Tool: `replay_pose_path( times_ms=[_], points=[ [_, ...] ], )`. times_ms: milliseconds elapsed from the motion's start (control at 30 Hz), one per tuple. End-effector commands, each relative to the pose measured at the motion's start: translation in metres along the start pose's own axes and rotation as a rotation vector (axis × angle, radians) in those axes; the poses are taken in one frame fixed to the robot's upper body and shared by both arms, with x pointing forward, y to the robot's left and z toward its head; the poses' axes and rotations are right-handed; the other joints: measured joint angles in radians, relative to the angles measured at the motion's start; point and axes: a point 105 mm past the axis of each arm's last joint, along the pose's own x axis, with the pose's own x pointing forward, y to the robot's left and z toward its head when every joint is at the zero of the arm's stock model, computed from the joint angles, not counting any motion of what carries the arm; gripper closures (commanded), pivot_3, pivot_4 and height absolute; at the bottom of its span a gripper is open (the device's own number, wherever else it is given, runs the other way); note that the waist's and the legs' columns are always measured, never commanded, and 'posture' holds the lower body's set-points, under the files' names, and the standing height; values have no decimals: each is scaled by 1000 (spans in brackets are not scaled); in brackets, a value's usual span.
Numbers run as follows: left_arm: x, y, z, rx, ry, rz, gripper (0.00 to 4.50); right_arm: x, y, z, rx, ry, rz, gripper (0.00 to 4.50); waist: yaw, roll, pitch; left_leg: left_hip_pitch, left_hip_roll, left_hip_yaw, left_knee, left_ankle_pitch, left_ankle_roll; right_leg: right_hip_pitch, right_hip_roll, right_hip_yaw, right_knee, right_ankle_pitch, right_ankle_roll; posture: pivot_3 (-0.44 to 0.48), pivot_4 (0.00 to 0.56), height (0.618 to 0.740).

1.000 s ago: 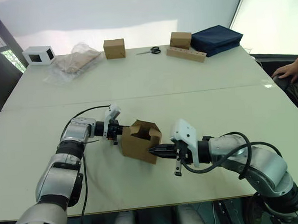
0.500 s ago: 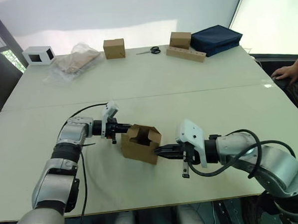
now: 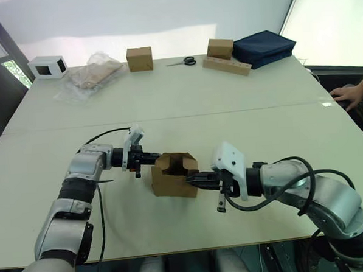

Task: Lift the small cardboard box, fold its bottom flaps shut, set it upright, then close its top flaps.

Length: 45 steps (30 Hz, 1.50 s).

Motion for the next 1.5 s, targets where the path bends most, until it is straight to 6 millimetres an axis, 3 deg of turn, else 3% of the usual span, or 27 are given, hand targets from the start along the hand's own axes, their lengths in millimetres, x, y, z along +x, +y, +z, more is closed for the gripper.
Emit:
replay_pose_path(
  times_ms=[33, 600, 967, 1500],
  points=[
    [-3, -5, 7, 24, -26, -15, 4461, 1, 3, 6, -26, -16, 2, 4500, 0, 0, 0, 0, 0, 0, 0, 0, 0, 0, 0, 0, 0, 0, 0, 0, 150, 740],
    [4, -12, 5, 34, -20, -34, 4461, 17, -2, 2, 41, -8, 5, 4500, 0, 0, 0, 0, 0, 0, 0, 0, 0, 0, 0, 0, 0, 0, 0, 0, 150, 740],
    [6, -13, 8, 47, -29, -37, 4461, 16, -5, 13, 41, -57, 16, 4500, -1, 0, 0, 0, 0, 0, 0, 0, 0, 0, 0, 0, 0, 0, 0, 0, 150, 740],
    [7, -16, 8, 57, -37, -37, 4461, 29, -7, -8, 96, 14, 17, 4500, -1, 0, 0, 0, 0, 0, 0, 0, 0, 0, 0, 0, 0, 0, 0, 0, 150, 740]
  ],
)
